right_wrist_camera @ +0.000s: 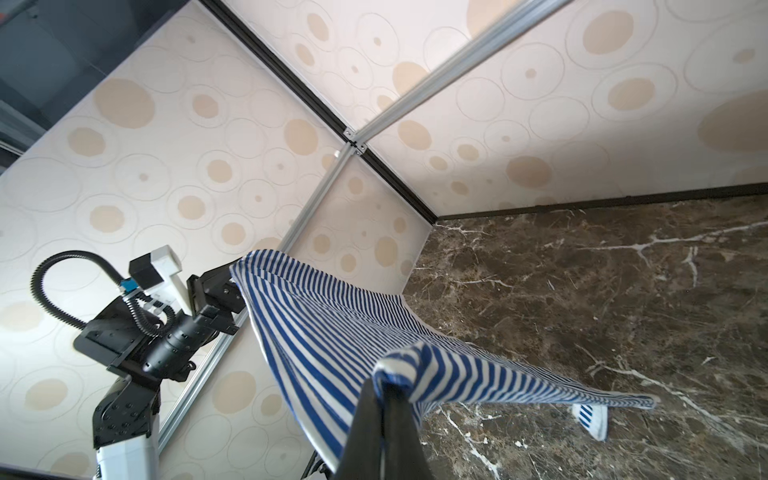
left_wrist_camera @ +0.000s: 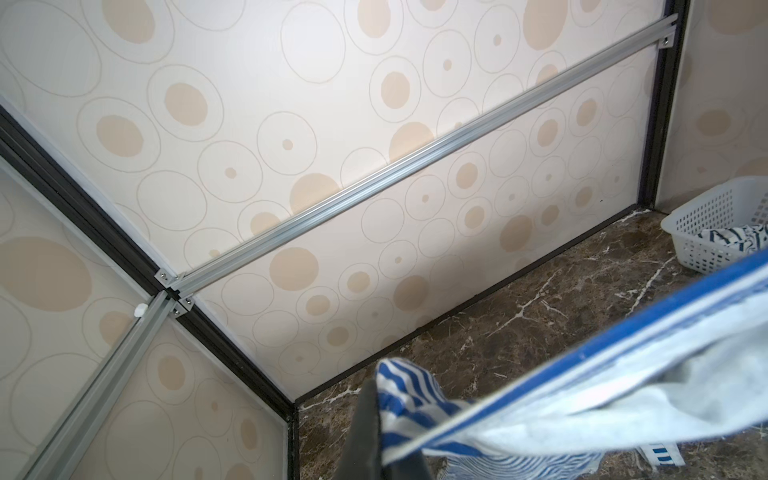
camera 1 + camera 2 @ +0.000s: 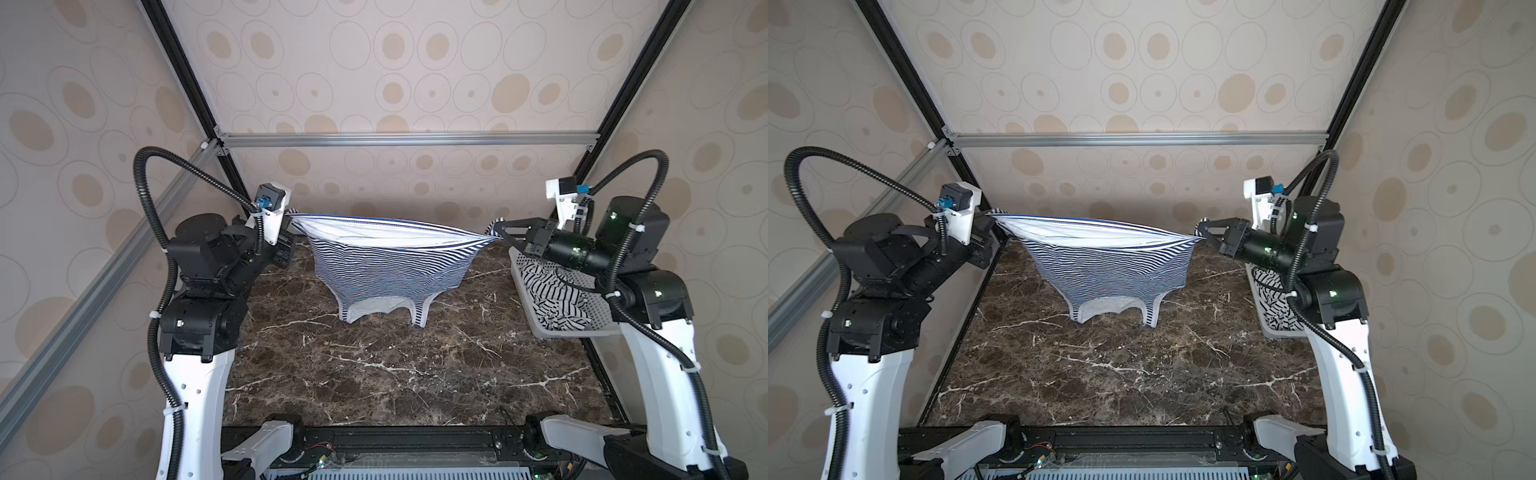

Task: Fold and stack tank tops
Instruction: Smooth out the tank top at the center of the table.

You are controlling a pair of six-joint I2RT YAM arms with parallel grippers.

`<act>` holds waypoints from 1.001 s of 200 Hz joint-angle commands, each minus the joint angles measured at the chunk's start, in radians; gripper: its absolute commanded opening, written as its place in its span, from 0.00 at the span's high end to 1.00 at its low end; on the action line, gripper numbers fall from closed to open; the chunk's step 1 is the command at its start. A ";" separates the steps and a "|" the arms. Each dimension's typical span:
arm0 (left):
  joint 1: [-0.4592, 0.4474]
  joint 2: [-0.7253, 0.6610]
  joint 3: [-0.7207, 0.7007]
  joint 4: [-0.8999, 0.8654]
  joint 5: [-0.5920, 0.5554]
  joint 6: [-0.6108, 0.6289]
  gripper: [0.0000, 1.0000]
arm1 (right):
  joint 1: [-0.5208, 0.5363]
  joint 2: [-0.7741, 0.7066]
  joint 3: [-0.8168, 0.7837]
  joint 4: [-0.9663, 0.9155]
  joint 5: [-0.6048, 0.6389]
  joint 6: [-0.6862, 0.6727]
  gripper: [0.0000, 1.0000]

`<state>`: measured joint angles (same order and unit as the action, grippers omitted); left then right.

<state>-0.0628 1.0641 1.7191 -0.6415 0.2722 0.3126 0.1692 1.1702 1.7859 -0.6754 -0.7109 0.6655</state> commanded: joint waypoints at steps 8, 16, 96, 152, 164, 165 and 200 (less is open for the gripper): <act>0.006 -0.029 0.107 -0.075 -0.001 -0.036 1.00 | 0.003 -0.032 0.066 -0.047 -0.025 0.000 1.00; 0.007 -0.032 0.129 -0.083 -0.002 -0.042 1.00 | 0.003 -0.035 0.095 -0.063 -0.021 -0.006 1.00; 0.007 0.071 0.101 0.047 -0.018 -0.075 1.00 | -0.002 0.167 0.281 -0.187 0.064 -0.084 1.00; 0.006 0.330 0.083 0.248 -0.022 -0.107 1.00 | -0.048 0.451 0.411 -0.110 0.039 -0.067 1.00; 0.006 0.401 0.103 0.295 -0.063 -0.104 1.00 | -0.065 0.519 0.463 -0.097 0.045 -0.085 1.00; 0.006 0.406 0.106 0.298 -0.066 -0.103 1.00 | -0.066 0.525 0.469 -0.098 0.047 -0.087 1.00; 0.006 0.606 0.333 0.288 -0.090 -0.122 1.00 | -0.108 0.758 0.776 -0.128 -0.006 -0.054 1.00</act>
<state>-0.0628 1.6119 1.8763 -0.4210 0.2169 0.2222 0.0875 1.8469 2.3768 -0.8192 -0.6846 0.6010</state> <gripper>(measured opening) 0.047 0.040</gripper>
